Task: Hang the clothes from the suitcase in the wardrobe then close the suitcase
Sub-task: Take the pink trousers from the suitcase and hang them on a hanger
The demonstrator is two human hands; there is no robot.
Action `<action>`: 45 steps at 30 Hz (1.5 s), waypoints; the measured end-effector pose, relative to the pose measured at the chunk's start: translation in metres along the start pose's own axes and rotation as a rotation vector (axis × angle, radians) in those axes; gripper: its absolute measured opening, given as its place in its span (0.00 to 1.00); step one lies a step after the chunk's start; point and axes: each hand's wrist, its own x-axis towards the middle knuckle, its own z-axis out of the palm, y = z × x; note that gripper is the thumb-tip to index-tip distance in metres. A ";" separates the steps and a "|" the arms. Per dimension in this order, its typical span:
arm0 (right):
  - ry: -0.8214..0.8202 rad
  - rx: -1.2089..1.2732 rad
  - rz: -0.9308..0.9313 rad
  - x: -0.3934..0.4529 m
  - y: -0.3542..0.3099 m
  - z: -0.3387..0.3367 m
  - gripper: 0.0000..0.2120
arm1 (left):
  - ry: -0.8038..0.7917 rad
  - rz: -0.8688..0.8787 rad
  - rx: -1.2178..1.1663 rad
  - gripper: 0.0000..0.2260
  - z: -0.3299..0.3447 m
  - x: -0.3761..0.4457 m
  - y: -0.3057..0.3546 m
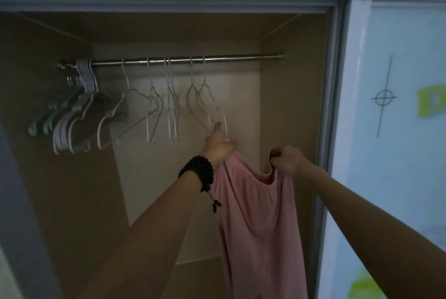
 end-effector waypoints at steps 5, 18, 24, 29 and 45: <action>-0.004 0.034 -0.009 0.005 0.003 0.000 0.12 | 0.164 -0.031 0.108 0.31 0.006 0.029 0.002; -0.012 0.065 -0.058 0.026 0.015 -0.005 0.14 | 0.244 0.073 0.106 0.20 0.018 0.093 0.020; 0.076 0.212 0.000 0.042 0.003 -0.004 0.13 | 0.282 0.259 0.087 0.19 -0.023 0.078 0.043; 0.037 0.416 -0.017 0.055 -0.020 0.019 0.13 | 0.205 0.336 -0.019 0.16 -0.068 0.058 0.029; -0.245 1.461 -0.145 0.041 -0.123 0.065 0.10 | 0.174 0.198 0.022 0.15 -0.190 -0.021 -0.071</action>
